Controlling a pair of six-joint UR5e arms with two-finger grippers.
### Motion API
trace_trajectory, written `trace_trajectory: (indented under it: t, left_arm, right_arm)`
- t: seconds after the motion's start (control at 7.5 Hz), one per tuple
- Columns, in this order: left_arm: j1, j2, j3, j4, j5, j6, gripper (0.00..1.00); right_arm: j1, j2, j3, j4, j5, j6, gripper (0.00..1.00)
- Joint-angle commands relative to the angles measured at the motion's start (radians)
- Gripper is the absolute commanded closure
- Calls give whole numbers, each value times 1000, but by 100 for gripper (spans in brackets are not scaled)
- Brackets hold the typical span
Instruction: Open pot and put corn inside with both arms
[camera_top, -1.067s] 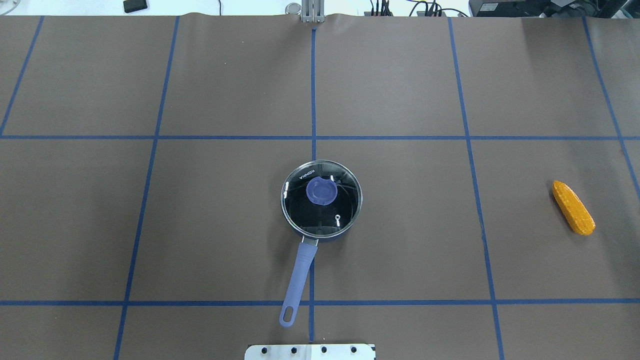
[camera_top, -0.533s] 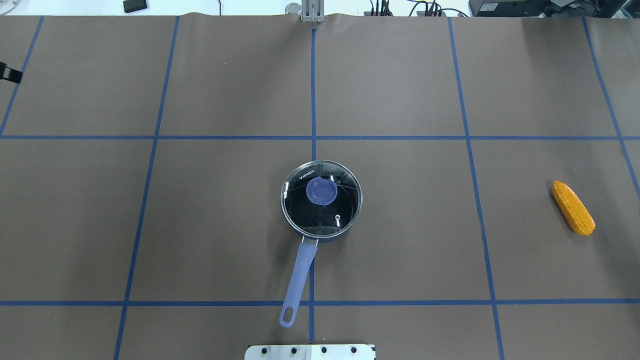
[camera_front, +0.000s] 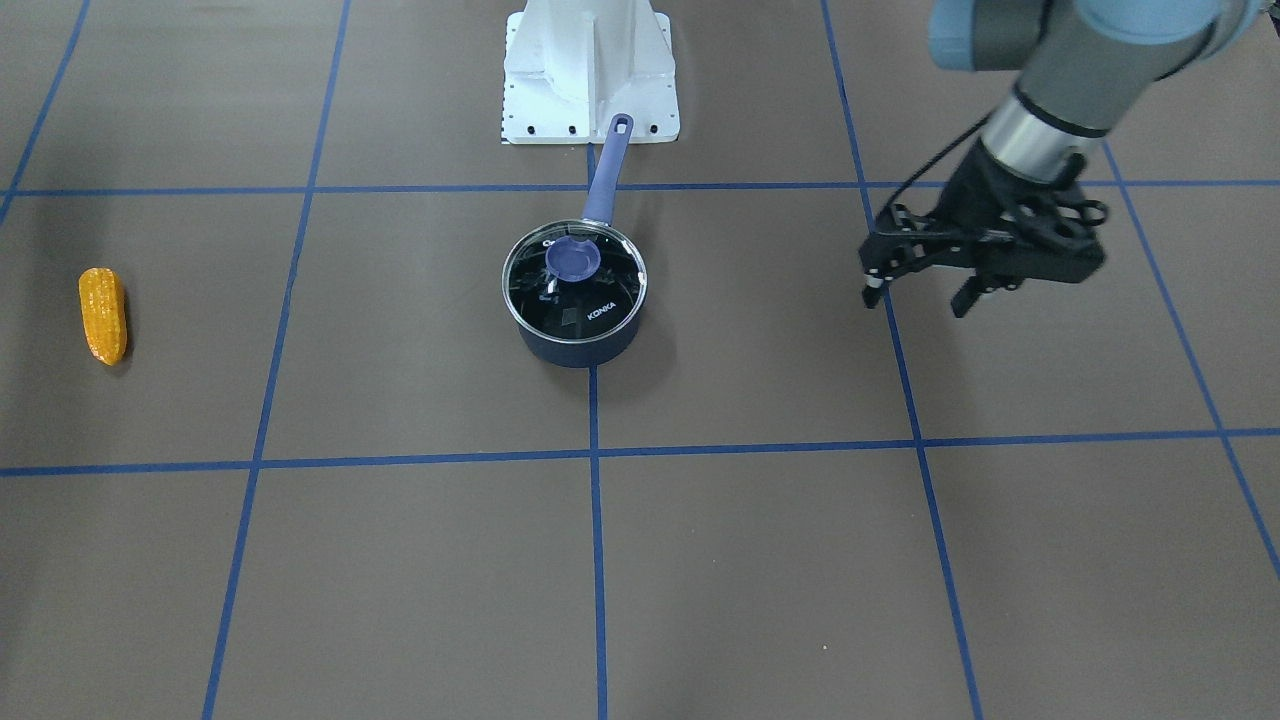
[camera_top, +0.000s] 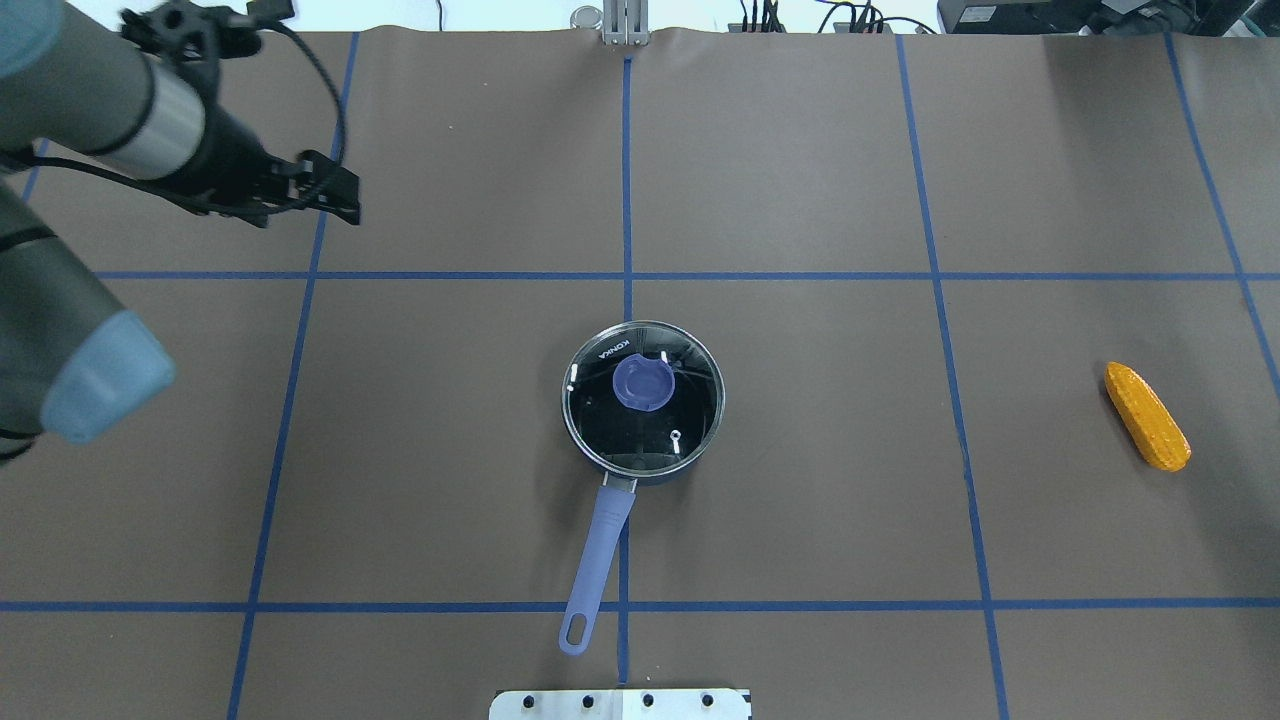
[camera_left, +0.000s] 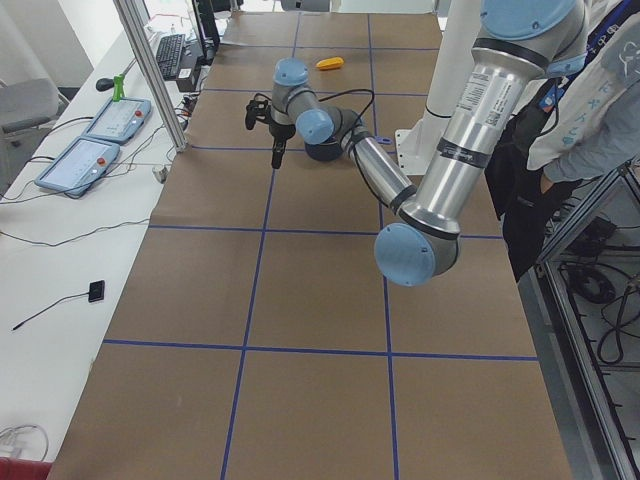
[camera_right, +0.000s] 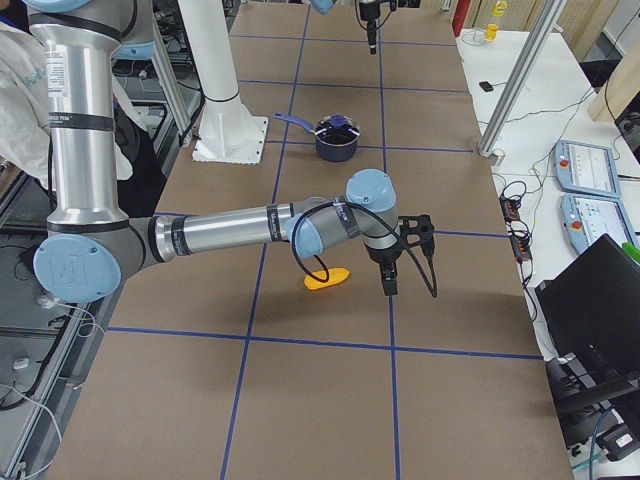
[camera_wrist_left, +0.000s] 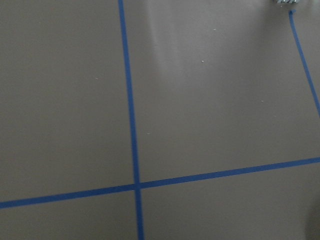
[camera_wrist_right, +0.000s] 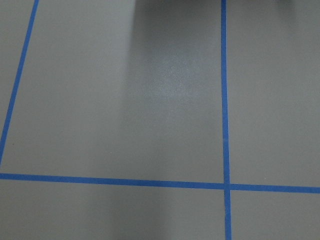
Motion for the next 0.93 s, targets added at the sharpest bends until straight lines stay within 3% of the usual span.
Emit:
trace_trajectory:
  t: [0.0, 0.53, 0.8]
  left_arm:
    - [204, -178, 18, 120, 130, -165, 1]
    - [335, -430, 279, 134, 258, -215, 1]
    - [376, -433, 304, 134, 259, -208, 1]
  right_arm:
    - [-3, 0, 0, 2, 1, 5, 0]
    - [-6, -6, -2, 2, 1, 5, 0]
    - [-8, -9, -6, 2, 1, 5, 0]
